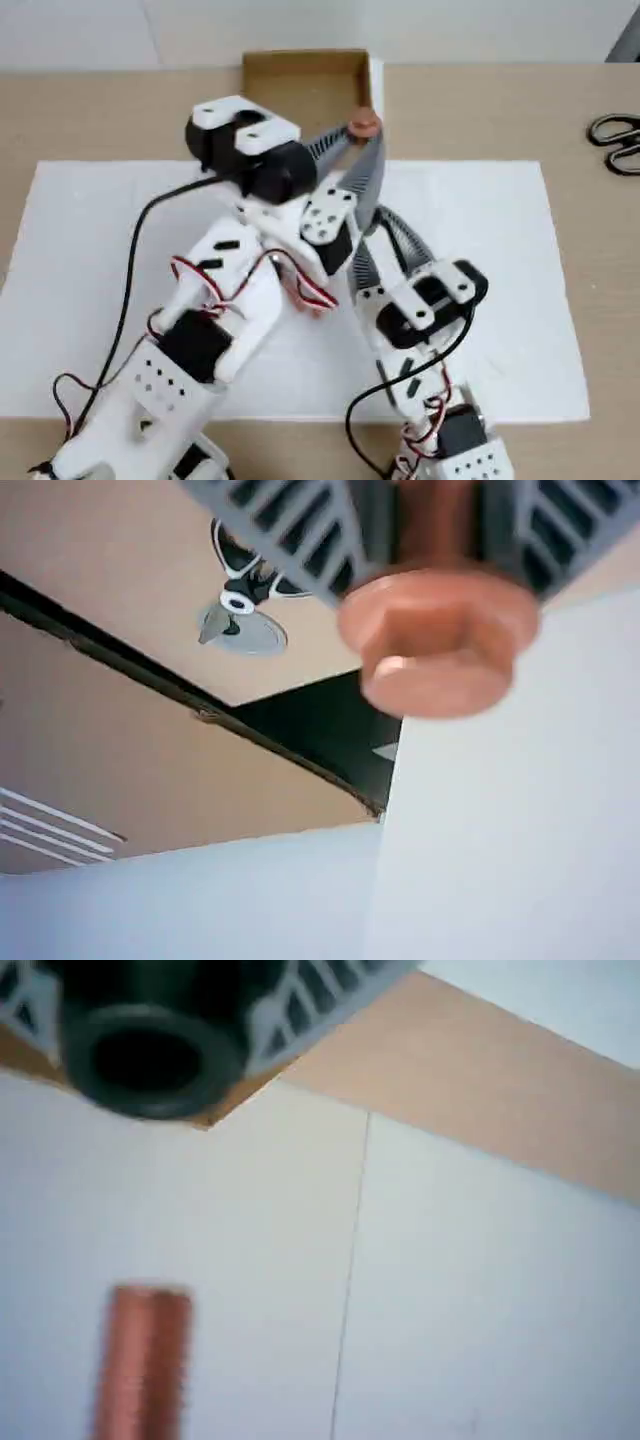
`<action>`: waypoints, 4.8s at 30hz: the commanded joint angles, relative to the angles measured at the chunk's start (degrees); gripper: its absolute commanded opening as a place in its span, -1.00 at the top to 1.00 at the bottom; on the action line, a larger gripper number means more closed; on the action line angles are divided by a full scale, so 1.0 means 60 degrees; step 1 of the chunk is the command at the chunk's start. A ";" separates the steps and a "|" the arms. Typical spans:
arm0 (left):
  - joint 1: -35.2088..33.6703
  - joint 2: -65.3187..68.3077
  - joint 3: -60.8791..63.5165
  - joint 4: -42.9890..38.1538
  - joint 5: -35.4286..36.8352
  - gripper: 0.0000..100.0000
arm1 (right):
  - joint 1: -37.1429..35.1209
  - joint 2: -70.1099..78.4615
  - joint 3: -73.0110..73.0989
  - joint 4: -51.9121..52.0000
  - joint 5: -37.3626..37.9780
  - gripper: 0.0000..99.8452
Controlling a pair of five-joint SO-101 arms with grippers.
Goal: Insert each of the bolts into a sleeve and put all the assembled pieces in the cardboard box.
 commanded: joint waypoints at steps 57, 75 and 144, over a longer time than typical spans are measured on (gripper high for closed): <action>0.0161 -0.1040 0.2088 -0.0396 -0.2168 0.99 | 0.0037 -0.0183 -0.0044 -0.0007 0.0527 0.99; -0.0161 -0.2037 0.2132 0.2037 -0.2168 0.47 | 0.0535 -0.0183 0.0029 -0.0637 0.0527 0.99; -0.4894 -0.9319 0.7934 0.2344 -0.2125 0.99 | 0.1018 2.7275 -2.6842 0.3626 0.0571 0.99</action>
